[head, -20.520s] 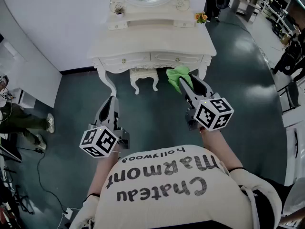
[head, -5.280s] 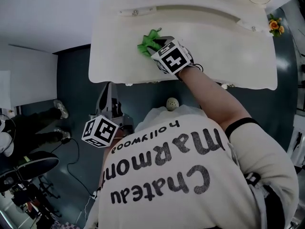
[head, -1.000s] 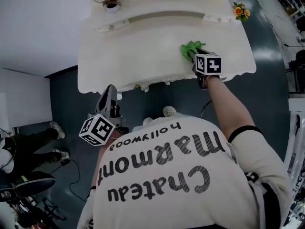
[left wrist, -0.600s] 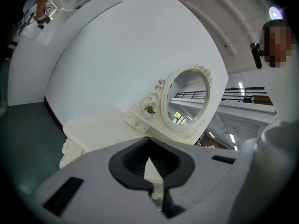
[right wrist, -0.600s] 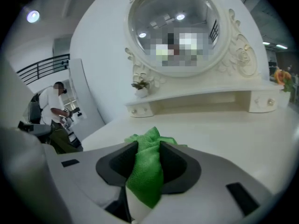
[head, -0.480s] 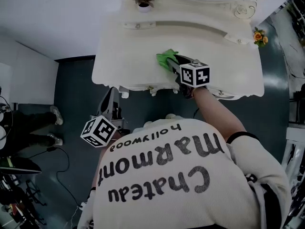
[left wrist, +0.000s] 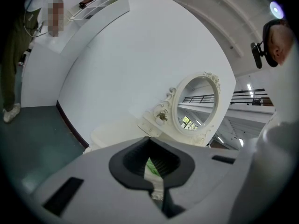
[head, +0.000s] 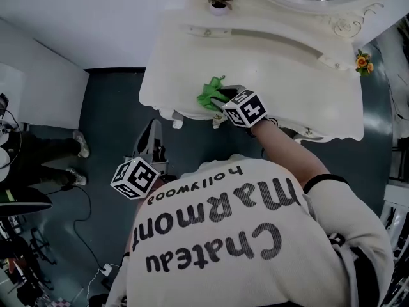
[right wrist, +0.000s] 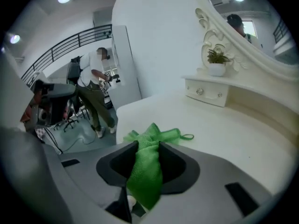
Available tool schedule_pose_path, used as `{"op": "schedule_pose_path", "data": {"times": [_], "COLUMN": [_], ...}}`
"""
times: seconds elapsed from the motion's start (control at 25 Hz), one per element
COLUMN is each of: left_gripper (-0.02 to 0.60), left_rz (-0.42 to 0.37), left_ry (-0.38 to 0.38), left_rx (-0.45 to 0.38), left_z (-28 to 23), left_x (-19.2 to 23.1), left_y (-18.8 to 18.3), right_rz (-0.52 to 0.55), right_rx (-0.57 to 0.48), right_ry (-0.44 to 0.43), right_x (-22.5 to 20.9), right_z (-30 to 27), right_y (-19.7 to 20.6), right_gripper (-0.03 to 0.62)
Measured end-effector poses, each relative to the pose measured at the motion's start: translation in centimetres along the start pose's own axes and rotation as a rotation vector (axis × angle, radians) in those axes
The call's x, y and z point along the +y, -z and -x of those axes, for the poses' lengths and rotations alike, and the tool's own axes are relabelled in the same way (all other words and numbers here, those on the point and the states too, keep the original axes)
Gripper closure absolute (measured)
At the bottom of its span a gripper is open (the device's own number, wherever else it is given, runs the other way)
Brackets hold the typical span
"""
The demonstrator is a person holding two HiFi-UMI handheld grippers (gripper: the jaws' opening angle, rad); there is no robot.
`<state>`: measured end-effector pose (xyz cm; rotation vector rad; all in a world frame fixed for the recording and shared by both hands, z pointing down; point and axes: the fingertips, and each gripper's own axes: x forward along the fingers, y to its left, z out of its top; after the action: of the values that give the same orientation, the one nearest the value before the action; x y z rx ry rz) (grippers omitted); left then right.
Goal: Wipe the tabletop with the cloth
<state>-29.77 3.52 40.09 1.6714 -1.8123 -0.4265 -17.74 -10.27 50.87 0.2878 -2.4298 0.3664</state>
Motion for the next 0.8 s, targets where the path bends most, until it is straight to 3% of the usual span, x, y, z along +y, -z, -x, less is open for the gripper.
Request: {"op": "schedule_pose_path", "data": {"times": [0.12, 0.36, 0.52, 0.8], "left_gripper": [0.574, 0.574, 0.574, 0.574], "left_rz": [-0.008, -0.018, -0.018, -0.021], "left_ry": [-0.008, 0.001, 0.034, 0.094], "left_rx": [-0.003, 0.013, 0.042, 0.105], "left_z": [0.7, 1.5, 1.2, 0.3], "left_x": [1.1, 2.9, 2.9, 2.1], "left_y": [-0.7, -1.4, -0.9, 0.8], "right_rz": [0.028, -0.08, -0.057, -0.096], "right_rx": [0.018, 0.034, 0.028, 0.028], "right_ry": [0.043, 0.098, 0.183, 0.214], "right_x": [-0.2, -0.7, -0.8, -0.9], "right_z": [-0.7, -0.9, -0.9, -0.8], "right_y": [0.3, 0.2, 0.2, 0.2], "right_gripper": [0.447, 0.456, 0.456, 0.459]}}
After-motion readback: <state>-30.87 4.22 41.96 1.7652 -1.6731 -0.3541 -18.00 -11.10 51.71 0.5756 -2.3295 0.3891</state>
